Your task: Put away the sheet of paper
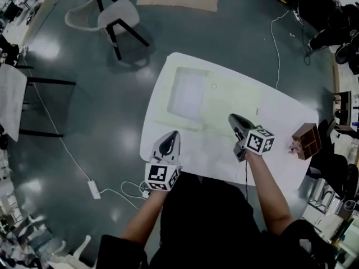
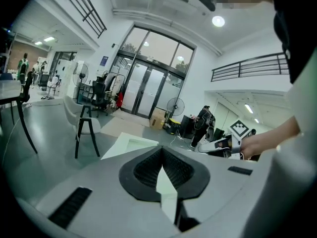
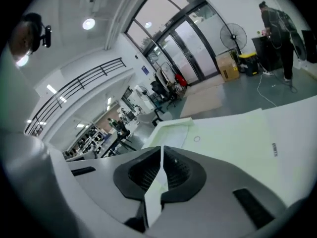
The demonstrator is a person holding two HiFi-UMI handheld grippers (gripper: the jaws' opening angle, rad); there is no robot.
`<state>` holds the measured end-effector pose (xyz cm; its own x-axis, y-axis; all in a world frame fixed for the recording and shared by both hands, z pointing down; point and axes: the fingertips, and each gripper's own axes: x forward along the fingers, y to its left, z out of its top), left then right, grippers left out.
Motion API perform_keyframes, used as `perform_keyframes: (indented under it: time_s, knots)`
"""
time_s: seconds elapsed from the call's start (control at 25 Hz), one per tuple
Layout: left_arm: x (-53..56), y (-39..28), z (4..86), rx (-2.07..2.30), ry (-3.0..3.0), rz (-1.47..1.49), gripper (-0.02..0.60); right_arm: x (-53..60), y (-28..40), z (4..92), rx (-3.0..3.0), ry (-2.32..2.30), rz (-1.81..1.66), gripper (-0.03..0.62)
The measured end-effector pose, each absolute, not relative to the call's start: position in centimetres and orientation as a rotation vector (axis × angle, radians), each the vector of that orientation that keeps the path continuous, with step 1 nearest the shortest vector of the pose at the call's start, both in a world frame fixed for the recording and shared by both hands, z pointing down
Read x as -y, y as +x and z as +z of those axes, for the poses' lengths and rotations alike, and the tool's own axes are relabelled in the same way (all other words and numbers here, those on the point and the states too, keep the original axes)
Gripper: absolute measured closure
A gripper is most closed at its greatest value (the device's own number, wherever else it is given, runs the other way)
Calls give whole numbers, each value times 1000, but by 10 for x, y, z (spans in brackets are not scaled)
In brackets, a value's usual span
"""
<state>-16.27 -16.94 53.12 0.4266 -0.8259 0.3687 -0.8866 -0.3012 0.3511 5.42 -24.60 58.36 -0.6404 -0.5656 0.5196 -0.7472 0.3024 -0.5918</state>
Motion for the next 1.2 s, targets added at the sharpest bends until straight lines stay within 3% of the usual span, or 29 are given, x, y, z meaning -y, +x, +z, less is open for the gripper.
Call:
perform_keyframes:
  time_s: [0.32,0.72,0.92,1.2]
  knots:
    - [127,-55,476,1468,2285,169,578,138,142,480,2496,1351,1133,591]
    - [39,122,456,1263,2436,149,578,18,317,447,2400,1666,704,591]
    - [0,164,444,1258,2518,190,578,-27,366,429,2388,1741,614,591]
    - [-24,172,429,1324,2546,180,578,-62,392,417,2382,1783,546,592]
